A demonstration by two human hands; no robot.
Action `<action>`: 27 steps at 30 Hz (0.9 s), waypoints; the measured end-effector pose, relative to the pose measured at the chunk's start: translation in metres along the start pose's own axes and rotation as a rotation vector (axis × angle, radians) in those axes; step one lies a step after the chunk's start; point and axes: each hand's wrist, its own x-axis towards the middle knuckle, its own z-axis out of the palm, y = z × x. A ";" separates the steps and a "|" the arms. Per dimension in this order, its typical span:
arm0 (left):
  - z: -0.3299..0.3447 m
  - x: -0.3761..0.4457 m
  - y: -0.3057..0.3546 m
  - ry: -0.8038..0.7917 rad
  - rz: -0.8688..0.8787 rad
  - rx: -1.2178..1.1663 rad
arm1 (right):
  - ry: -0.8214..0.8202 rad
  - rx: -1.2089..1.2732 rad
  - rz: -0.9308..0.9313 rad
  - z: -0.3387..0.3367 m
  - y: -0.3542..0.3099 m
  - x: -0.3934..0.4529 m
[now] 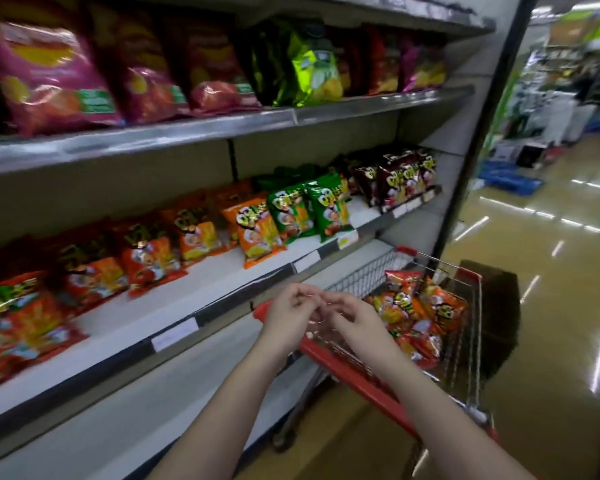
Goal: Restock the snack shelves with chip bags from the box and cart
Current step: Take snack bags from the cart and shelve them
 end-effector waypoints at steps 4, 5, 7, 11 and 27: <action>0.049 0.057 -0.003 -0.127 -0.009 0.024 | 0.058 -0.047 0.060 -0.060 0.022 0.035; 0.062 0.073 -0.004 -0.147 -0.011 0.030 | 0.077 -0.058 0.079 -0.076 0.025 0.044; 0.087 0.104 -0.009 -0.172 -0.037 0.019 | 0.114 -0.075 0.120 -0.110 0.032 0.059; 0.140 0.150 -0.019 -0.230 -0.098 0.033 | 0.222 -0.105 0.226 -0.183 0.059 0.081; 0.292 0.306 -0.107 -0.138 -0.561 0.255 | -0.023 -0.402 0.834 -0.351 0.313 0.257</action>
